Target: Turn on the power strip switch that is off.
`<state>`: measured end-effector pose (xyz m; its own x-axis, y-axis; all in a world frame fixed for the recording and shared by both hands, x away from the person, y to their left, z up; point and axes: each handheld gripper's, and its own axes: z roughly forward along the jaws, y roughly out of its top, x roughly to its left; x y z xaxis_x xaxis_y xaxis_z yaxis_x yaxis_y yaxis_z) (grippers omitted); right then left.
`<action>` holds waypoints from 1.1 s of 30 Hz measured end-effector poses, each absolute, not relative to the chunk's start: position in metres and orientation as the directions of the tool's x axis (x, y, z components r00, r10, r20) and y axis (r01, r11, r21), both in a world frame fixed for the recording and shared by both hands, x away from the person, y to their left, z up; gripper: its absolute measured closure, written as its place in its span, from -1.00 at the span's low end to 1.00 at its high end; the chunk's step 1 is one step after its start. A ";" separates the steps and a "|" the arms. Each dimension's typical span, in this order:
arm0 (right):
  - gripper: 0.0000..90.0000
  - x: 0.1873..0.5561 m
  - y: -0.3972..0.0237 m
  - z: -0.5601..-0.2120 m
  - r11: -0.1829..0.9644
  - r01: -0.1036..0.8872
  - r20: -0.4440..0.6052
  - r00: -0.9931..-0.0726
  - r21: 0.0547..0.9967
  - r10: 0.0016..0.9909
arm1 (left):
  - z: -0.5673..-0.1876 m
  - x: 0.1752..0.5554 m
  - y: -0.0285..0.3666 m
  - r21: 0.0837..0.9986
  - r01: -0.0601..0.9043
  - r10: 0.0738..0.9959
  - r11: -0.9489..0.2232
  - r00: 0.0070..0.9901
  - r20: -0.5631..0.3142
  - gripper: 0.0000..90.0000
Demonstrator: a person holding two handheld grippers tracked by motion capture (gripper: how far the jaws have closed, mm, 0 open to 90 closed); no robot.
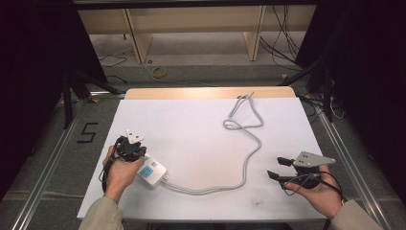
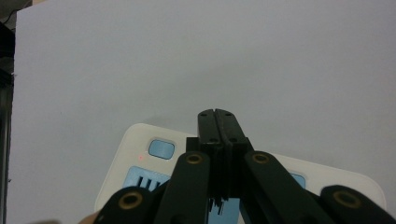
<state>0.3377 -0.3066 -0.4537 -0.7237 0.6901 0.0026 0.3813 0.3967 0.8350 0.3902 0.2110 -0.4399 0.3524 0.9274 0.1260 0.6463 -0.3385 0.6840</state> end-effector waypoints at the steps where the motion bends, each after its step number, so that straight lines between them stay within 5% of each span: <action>1: -0.22 0.338 -0.307 -0.454 0.397 0.382 0.003 -0.723 0.835 0.691 | -0.440 0.390 0.211 0.682 0.648 0.927 -0.339 0.352 0.127 1.00; 33: -0.22 0.338 -0.307 -0.453 0.401 0.380 -0.001 -0.725 0.834 0.689 | -0.444 0.398 0.209 0.615 0.704 0.924 -0.355 0.363 0.118 1.00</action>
<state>0.3375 -0.3067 -0.4535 -0.7245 0.6892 -0.0012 0.3797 0.4006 0.8339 0.3976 0.2089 -0.4445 0.3634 0.9242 0.1178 0.7038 -0.3551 0.6153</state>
